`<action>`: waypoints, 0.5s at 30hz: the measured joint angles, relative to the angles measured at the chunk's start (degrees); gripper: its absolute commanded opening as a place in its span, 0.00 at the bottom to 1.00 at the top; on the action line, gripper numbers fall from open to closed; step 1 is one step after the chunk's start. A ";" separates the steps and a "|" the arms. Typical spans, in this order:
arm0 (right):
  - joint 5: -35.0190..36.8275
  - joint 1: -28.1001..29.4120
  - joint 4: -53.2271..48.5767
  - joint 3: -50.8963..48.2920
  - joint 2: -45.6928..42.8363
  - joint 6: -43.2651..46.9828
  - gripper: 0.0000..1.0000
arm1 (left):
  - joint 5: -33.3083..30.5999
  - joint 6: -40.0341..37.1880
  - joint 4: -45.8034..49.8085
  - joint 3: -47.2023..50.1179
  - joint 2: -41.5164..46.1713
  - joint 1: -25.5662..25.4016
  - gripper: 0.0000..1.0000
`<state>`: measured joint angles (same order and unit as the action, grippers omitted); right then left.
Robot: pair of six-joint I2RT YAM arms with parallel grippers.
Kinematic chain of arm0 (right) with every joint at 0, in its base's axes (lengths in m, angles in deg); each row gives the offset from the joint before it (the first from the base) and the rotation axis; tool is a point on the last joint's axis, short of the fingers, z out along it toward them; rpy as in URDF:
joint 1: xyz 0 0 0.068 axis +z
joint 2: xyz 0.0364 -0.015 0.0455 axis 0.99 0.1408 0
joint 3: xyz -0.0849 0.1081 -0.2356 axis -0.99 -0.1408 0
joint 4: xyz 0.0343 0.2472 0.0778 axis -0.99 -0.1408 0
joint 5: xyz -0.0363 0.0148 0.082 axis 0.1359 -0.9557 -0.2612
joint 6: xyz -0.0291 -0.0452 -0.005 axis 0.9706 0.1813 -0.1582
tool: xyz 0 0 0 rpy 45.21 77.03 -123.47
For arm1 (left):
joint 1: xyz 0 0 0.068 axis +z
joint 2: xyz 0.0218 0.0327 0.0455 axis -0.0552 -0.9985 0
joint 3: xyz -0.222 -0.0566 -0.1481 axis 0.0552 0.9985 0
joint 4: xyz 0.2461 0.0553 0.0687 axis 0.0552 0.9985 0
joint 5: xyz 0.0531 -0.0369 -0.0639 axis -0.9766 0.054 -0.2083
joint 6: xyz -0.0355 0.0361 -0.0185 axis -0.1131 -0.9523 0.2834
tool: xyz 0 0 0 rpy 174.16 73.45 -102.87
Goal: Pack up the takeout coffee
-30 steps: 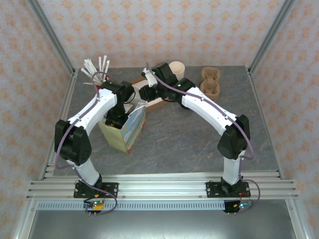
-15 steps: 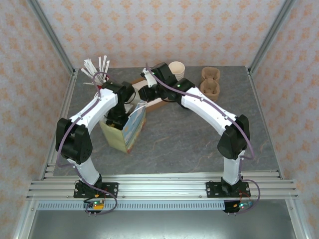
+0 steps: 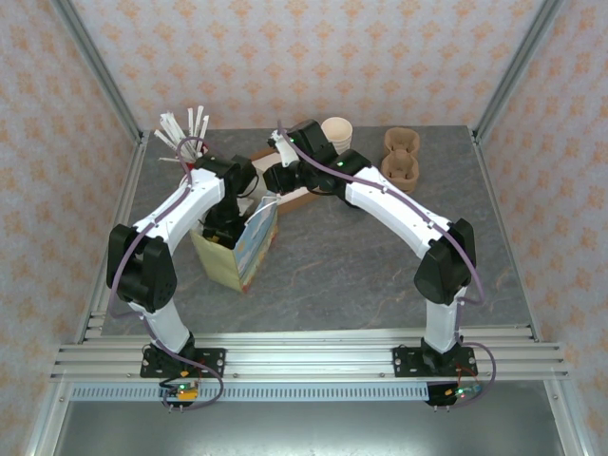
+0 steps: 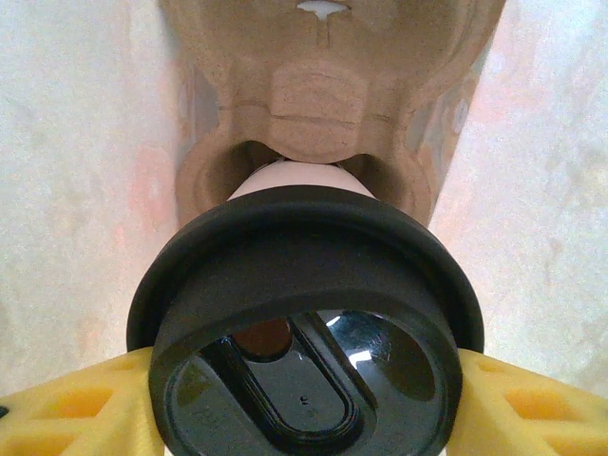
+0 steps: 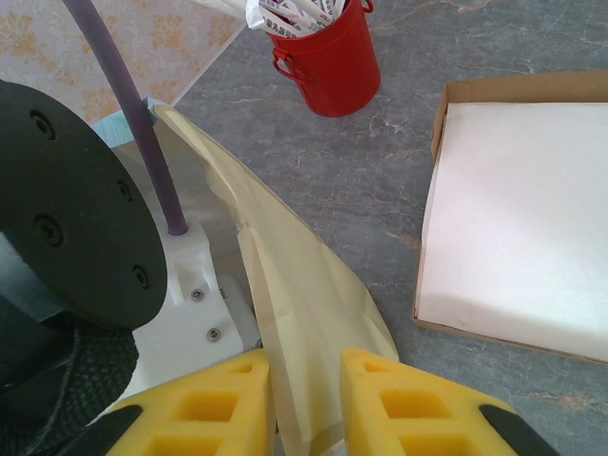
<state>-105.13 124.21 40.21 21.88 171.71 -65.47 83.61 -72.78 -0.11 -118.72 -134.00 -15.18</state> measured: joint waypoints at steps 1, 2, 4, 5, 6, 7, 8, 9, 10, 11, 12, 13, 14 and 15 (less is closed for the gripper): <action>0.04 0.00 0.00 0.00 0.00 0.00 0.26 | 0.00 0.02 0.04 -0.02 0.04 0.00 0.40; 0.17 0.02 0.00 0.00 0.00 0.00 0.27 | 0.00 0.02 0.13 -0.07 0.09 0.00 0.42; 0.28 0.04 0.00 0.00 0.00 0.00 0.27 | 0.00 0.02 0.22 -0.20 0.17 0.00 0.46; 0.39 0.04 0.00 0.00 0.00 0.00 0.28 | -0.02 0.02 0.24 -0.26 0.24 0.00 0.47; 0.44 0.04 0.00 0.00 0.00 0.00 0.28 | -0.02 0.02 0.24 -0.33 0.31 0.00 0.49; 0.61 0.04 0.00 0.00 0.00 0.00 0.29 | -0.02 0.02 0.24 -0.33 0.44 0.00 0.51; 0.66 0.04 0.00 0.00 0.00 0.00 0.29 | -0.02 0.02 0.24 -0.33 0.52 0.02 0.53; 0.76 0.04 0.00 0.00 0.00 0.00 0.30 | -0.02 0.02 0.20 -0.35 0.63 0.04 0.54; 0.83 0.04 0.00 0.00 0.00 0.00 0.31 | -0.02 0.02 0.17 -0.42 0.74 0.04 0.56; 0.85 0.04 0.00 0.00 0.00 0.00 0.32 | -0.02 0.02 0.17 -0.42 0.90 0.04 0.57; 0.92 0.04 -0.02 0.00 0.00 0.00 0.33 | -0.02 0.02 0.17 -0.42 1.09 0.04 0.58; 1.07 0.04 -0.02 0.00 0.00 0.00 0.34 | -0.02 0.02 0.17 -0.44 1.27 0.04 0.59; 1.11 0.04 -0.02 0.00 0.00 0.00 0.35 | -0.02 0.02 0.17 -0.42 1.42 0.04 0.60; 1.25 0.04 -0.02 0.02 0.00 -0.02 0.36 | -0.02 0.02 0.17 -0.42 1.57 0.04 0.62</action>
<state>-103.88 124.25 40.19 21.90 171.71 -65.49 83.59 -72.76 0.06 -119.13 -132.43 -15.14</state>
